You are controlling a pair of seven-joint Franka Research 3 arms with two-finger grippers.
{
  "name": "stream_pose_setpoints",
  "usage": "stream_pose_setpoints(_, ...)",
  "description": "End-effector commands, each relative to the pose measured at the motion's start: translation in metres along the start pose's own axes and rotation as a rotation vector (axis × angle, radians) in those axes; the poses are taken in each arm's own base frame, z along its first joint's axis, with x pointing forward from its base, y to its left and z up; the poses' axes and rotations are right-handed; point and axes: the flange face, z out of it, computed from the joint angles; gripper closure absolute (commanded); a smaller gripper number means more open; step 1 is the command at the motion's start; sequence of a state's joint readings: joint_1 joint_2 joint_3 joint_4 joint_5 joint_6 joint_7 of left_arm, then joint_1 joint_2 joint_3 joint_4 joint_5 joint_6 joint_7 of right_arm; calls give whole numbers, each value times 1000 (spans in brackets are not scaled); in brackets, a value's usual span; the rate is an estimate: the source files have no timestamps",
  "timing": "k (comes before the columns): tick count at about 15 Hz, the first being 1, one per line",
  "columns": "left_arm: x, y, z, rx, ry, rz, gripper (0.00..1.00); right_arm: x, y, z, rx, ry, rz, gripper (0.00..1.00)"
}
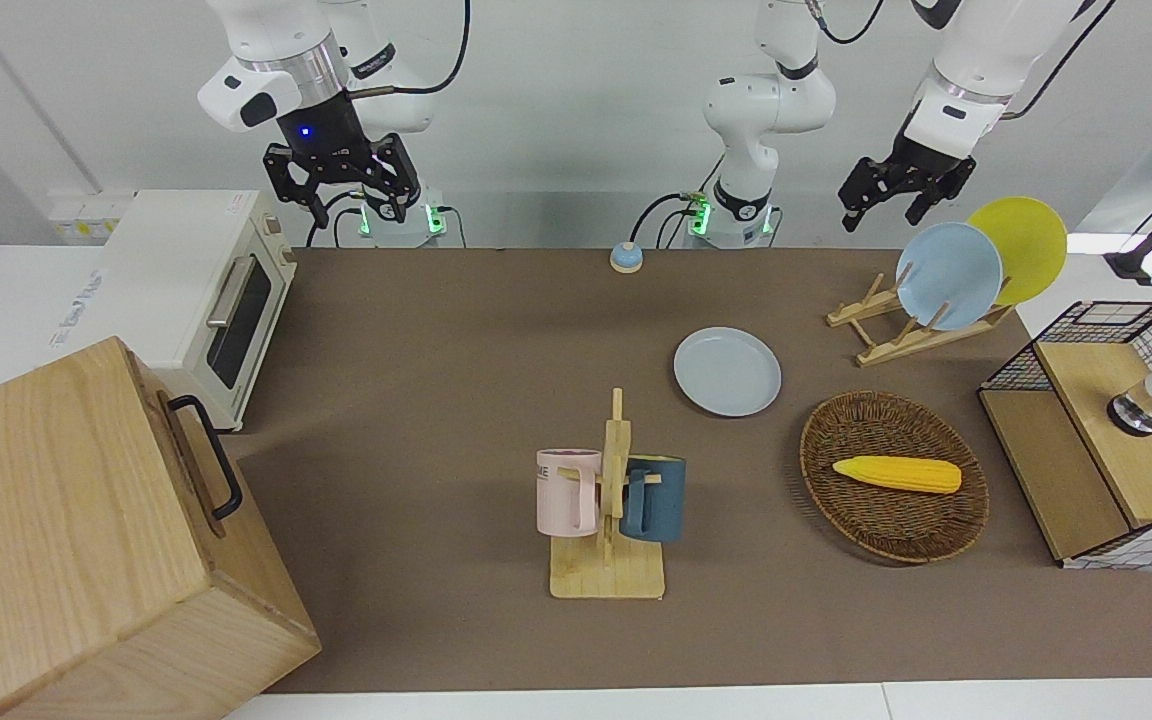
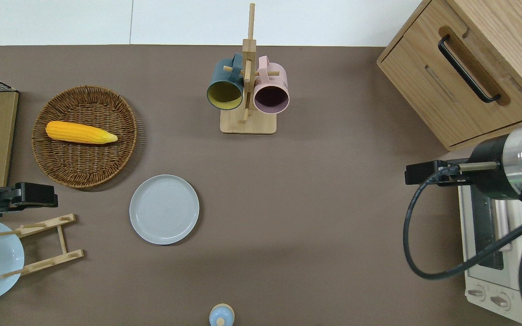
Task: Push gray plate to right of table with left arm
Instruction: 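Move the left gripper forward to the near edge of the gray plate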
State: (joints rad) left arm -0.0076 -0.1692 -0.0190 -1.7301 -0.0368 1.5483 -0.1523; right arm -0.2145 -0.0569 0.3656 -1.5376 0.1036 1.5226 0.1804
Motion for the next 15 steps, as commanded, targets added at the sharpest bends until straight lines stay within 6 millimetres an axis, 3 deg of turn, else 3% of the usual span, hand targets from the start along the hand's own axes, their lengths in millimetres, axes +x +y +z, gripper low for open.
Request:
stream_pose_setpoints(1, 3, 1, 17, -9, -1, 11, 7, 1, -1, -3, 18, 0, 3, 5)
stream_pose_setpoints(3, 15, 1, 44, 0, -52, 13, 7, 1, -1, -3, 18, 0, 3, 5)
stream_pose_setpoints(7, 17, 0, 85, 9, -85, 24, 5, 1, 0, -3, 18, 0, 4, 5)
stream_pose_setpoints(15, 5, -2, 169, 13, -145, 19, 7, 1, 0, -3, 18, 0, 4, 5)
